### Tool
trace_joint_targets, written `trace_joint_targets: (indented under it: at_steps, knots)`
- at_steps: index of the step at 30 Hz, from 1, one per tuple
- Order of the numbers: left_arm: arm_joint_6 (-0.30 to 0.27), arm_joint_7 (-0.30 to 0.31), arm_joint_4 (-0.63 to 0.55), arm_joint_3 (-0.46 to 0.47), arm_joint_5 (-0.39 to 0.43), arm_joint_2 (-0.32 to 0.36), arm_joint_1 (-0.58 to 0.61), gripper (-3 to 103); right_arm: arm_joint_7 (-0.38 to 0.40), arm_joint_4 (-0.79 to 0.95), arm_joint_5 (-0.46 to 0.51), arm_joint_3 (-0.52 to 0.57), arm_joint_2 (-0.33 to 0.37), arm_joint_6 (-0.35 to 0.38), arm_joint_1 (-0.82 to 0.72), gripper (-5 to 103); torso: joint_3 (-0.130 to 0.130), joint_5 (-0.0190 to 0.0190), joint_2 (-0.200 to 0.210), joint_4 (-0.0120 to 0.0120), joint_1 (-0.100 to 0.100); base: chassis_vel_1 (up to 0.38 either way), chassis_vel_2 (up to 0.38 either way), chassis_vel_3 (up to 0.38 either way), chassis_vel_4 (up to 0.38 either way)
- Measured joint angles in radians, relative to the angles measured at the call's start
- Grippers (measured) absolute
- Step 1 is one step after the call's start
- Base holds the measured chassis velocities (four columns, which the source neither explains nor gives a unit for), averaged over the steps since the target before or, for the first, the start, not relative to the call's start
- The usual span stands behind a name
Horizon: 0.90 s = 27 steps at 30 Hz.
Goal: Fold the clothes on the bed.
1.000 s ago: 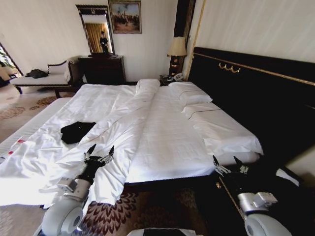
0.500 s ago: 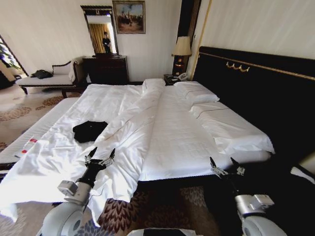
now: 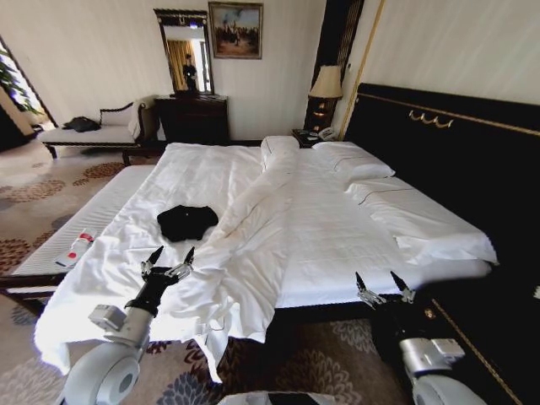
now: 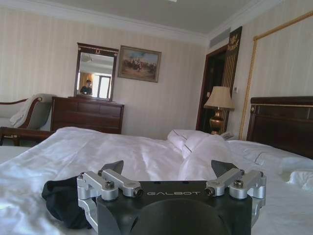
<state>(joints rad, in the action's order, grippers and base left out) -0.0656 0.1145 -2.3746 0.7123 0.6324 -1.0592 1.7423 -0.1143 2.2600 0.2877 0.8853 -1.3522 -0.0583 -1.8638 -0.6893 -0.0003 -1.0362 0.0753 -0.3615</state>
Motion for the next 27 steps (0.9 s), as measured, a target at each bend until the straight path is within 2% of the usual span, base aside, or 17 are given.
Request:
trace_joint_targets:
  at_steps: [8,27]
  knots:
    - [0.005,-0.002,0.003,0.003,-0.003,-0.003,0.001,100,-0.007,-0.002,-0.015,-0.001,-0.006,-0.008,-0.003,100,0.000,0.0000,0.000,0.0005,0.000,-0.014,0.063,0.010,-0.070]
    - [0.011,-0.003,0.008,0.000,-0.017,-0.006,0.003,100,0.007,-0.006,-0.028,-0.003,-0.006,-0.004,-0.001,100,0.000,-0.0004,0.000,0.0003,0.000,0.000,0.157,-0.003,-0.146]
